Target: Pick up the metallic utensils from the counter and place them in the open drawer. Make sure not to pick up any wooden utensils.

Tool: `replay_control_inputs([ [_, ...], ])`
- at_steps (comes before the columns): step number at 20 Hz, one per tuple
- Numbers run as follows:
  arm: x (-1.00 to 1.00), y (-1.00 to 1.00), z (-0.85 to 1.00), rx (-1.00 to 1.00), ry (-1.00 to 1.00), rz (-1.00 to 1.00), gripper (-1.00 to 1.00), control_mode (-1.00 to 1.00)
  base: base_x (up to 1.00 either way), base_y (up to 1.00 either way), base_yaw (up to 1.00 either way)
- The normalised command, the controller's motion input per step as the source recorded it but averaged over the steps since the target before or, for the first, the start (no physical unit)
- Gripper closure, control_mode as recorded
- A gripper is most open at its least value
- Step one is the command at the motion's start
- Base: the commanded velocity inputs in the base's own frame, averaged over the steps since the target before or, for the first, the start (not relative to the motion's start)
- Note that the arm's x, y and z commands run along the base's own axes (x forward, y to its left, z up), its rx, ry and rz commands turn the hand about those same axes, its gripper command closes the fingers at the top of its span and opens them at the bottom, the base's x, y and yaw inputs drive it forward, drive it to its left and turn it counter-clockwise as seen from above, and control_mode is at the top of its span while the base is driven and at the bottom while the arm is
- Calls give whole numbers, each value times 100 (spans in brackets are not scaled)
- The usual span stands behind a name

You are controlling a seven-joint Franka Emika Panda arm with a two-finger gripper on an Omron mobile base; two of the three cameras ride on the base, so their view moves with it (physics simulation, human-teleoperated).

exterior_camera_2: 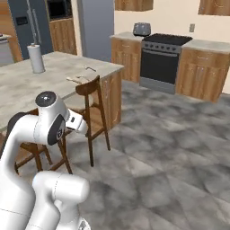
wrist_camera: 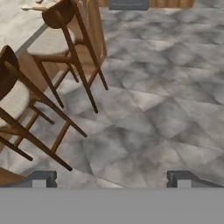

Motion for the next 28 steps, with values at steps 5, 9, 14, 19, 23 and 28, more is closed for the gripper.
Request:
replay_control_inputs([
  [5, 0, 0, 0, 0, 0, 0, -100, 100, 100, -99, 46],
  [9, 0, 0, 0, 0, 0, 0, -100, 100, 100, -96, 48],
  [14, 0, 0, 0, 0, 0, 0, -100, 100, 100, -95, 52],
  [19, 0, 0, 0, 0, 0, 0, -100, 100, 100, -90, 58],
  [23, 0, 0, 0, 0, 0, 0, -100, 100, 97, -99, 51],
  [28, 0, 0, 0, 0, 0, 0, -100, 100, 89, -100, 47],
])
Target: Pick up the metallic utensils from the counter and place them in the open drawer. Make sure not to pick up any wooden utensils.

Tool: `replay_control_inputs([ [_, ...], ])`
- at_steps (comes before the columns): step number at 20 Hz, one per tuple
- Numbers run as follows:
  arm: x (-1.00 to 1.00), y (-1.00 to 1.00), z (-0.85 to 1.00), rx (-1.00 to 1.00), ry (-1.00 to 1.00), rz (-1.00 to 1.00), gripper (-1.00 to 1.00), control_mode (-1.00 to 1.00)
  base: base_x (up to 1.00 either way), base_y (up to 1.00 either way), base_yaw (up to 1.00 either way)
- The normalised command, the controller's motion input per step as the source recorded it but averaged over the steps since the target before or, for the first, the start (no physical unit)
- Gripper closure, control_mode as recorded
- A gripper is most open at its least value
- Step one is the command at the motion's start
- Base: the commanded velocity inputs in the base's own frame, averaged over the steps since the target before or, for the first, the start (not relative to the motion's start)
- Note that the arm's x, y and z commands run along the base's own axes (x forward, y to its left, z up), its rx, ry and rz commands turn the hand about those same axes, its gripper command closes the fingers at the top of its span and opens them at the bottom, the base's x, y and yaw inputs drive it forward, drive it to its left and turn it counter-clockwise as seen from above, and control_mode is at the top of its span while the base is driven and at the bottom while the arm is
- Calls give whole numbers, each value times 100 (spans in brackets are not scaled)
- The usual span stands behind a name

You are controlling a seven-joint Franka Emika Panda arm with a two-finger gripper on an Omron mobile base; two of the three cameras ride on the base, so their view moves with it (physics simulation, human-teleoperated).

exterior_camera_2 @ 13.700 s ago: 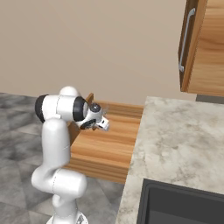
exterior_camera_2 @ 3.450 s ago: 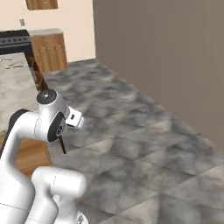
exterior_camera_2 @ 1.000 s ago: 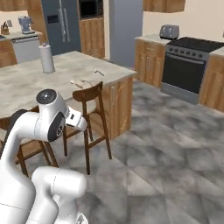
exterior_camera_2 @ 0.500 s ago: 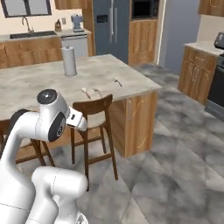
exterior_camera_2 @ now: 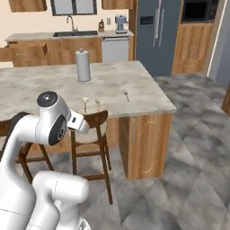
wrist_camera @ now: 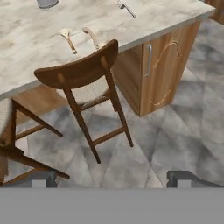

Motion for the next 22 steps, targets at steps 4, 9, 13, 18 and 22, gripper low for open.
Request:
replay_control_inputs([
  [4, 0, 0, 0, 0, 0, 0, -100, 100, 96, -100, 45],
  [9, 0, 0, 0, 0, 0, 0, -100, 100, 60, -100, 37],
  [13, 0, 0, 0, 0, 0, 0, -100, 100, 46, -100, 24],
  [18, 0, 0, 0, 0, 0, 0, -100, 100, 45, -49, 5],
  [22, 0, 0, 0, 0, 0, 0, -100, 100, 67, -19, 0],
])
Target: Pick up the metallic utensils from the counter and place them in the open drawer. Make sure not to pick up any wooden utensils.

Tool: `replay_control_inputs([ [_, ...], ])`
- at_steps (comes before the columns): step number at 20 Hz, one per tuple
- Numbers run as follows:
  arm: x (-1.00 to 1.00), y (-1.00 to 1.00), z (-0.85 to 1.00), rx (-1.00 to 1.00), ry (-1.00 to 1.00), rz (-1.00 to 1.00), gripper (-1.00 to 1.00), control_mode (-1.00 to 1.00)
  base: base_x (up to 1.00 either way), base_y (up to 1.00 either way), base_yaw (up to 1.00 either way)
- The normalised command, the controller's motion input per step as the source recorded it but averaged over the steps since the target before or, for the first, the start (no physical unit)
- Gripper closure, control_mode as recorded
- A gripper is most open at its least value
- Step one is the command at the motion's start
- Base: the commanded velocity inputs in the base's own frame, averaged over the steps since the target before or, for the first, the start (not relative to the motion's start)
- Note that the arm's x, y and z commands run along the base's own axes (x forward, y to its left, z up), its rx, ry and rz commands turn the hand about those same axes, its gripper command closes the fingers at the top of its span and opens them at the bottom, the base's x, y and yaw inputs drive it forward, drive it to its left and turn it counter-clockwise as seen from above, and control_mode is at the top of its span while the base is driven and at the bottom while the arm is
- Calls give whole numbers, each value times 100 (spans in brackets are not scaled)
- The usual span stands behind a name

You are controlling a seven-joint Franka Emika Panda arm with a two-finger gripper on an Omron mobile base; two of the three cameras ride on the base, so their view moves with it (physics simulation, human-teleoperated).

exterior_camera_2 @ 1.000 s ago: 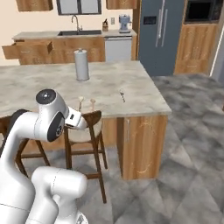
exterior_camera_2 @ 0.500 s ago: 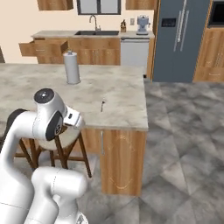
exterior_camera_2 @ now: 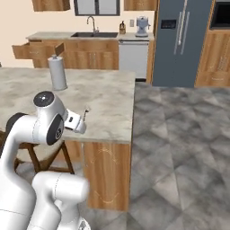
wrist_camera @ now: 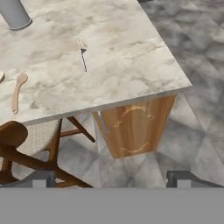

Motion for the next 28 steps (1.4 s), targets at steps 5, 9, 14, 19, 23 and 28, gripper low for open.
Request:
replay_control_inputs([
  [5, 0, 0, 0, 0, 0, 0, -100, 100, 84, 16, 0],
  [9, 0, 0, 0, 0, 0, 0, -100, 100, 100, 18, 0],
  [14, 0, 0, 0, 0, 0, 0, -100, 100, 46, 1, 0],
  [19, 0, 0, 0, 0, 0, 0, -100, 100, 0, 0, 0],
  [23, 0, 0, 0, 0, 0, 0, -100, 100, 5, 0, 0],
  [28, 80, 18, 0, 0, 11, 0, -100, -100, 9, 2, 0],
])
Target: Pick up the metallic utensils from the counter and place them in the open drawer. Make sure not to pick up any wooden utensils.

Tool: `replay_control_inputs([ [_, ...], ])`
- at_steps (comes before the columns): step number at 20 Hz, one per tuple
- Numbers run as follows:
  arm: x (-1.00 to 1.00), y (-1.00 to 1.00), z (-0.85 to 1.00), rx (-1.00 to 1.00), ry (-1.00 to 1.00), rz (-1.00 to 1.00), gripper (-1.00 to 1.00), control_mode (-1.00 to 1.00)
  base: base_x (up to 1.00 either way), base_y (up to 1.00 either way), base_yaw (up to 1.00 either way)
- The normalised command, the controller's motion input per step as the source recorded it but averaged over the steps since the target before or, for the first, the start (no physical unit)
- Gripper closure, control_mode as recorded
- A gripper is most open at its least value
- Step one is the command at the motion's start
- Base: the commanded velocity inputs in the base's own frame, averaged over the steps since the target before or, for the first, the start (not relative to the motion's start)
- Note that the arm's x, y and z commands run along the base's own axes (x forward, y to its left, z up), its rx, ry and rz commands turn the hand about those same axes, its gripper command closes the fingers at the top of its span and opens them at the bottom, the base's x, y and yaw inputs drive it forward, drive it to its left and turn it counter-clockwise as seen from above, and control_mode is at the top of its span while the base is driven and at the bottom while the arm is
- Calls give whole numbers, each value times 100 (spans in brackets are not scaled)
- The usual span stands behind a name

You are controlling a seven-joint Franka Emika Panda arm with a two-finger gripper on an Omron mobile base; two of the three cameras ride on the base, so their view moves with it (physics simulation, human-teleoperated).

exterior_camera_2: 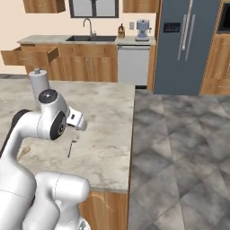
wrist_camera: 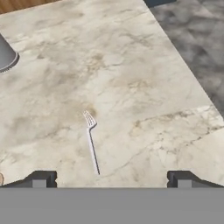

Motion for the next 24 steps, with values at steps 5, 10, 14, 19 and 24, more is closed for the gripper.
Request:
replay_control_inputs([
  [5, 57, 3, -1, 0, 3, 4, -100, -100, 0, 0, 0],
  [10, 15, 37, -31, -12, 35, 17, -100, -100, 0, 0, 0],
  [14, 24, 20, -49, -7, 44, 24, -100, -100, 0, 0, 0],
  [19, 7, -6, -50, 1, 6, 12, -100, -100, 0, 0, 0],
  [24, 5, -6, -41, 6, 0, 1, -100, -100, 0, 0, 0],
])
